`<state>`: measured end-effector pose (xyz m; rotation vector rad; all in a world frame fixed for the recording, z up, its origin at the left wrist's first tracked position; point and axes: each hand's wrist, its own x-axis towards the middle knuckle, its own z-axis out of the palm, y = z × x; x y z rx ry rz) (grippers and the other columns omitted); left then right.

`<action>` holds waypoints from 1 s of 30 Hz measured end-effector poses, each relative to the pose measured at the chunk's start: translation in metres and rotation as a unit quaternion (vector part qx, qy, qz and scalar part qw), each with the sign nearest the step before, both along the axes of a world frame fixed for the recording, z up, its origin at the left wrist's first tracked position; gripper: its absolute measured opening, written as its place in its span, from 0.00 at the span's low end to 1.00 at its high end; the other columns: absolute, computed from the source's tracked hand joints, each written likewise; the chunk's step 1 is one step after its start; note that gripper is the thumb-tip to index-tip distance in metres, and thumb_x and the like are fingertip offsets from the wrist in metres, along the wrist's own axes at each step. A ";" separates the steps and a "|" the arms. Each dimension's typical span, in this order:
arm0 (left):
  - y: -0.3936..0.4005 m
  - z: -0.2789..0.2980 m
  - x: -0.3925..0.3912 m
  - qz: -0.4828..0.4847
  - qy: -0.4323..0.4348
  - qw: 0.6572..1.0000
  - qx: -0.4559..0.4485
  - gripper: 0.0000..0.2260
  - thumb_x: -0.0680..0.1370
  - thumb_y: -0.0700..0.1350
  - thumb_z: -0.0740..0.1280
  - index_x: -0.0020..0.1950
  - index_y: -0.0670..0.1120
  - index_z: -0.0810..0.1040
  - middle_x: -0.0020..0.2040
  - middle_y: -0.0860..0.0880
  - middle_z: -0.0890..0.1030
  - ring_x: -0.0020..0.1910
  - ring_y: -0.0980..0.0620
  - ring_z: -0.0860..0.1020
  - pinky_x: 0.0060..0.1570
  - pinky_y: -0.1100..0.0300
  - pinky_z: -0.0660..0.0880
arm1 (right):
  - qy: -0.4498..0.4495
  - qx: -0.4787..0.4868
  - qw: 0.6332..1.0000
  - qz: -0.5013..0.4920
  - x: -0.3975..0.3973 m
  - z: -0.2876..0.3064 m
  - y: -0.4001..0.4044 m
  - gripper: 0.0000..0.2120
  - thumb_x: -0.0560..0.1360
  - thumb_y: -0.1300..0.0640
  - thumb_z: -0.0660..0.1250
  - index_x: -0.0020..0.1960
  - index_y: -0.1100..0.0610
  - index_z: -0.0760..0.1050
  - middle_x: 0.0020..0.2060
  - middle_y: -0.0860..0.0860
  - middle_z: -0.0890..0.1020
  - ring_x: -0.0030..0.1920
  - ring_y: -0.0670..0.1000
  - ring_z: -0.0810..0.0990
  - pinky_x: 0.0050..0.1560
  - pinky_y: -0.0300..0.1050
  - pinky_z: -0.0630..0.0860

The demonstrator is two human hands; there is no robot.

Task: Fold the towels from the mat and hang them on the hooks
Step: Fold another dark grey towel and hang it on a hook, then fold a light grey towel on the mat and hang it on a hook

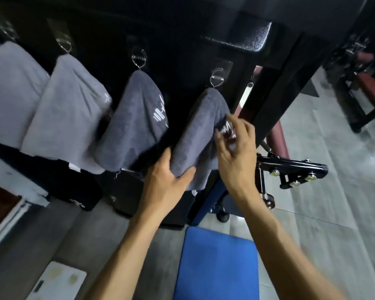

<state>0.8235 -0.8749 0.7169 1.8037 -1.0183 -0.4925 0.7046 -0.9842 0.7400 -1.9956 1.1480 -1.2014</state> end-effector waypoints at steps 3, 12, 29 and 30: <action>0.031 -0.051 -0.020 0.055 0.080 0.989 0.109 0.21 0.71 0.50 0.74 0.62 0.53 0.73 0.50 0.56 0.79 0.48 0.56 0.80 0.44 0.62 0.76 | 0.021 0.031 0.999 0.010 -0.040 -0.049 0.020 0.16 0.78 0.55 0.65 0.65 0.50 0.72 0.60 0.45 0.71 0.54 0.46 0.76 0.56 0.46 0.77; 0.052 -0.153 -0.181 0.152 0.115 0.973 0.127 0.23 0.76 0.45 0.70 0.70 0.57 0.69 0.59 0.54 0.77 0.56 0.57 0.77 0.57 0.53 0.77 | 0.183 0.211 0.938 0.207 -0.271 -0.202 0.050 0.26 0.73 0.29 0.57 0.70 0.31 0.60 0.65 0.28 0.66 0.66 0.32 0.63 0.66 0.39 0.66; 0.221 -0.147 -0.531 0.373 0.113 0.915 0.104 0.20 0.76 0.39 0.68 0.53 0.66 0.72 0.52 0.61 0.78 0.52 0.57 0.79 0.56 0.62 0.73 | 0.343 0.234 0.751 0.514 -0.585 -0.234 0.163 0.34 0.71 0.29 0.58 0.71 0.46 0.68 0.68 0.40 0.71 0.69 0.43 0.67 0.65 0.31 0.61; 0.242 -0.146 -0.546 0.389 0.120 0.908 0.101 0.19 0.76 0.39 0.68 0.55 0.65 0.73 0.52 0.61 0.78 0.52 0.57 0.79 0.55 0.63 0.73 | 0.348 0.226 0.744 0.524 -0.590 -0.232 0.177 0.32 0.72 0.31 0.60 0.71 0.46 0.68 0.67 0.40 0.71 0.68 0.44 0.68 0.66 0.33 0.64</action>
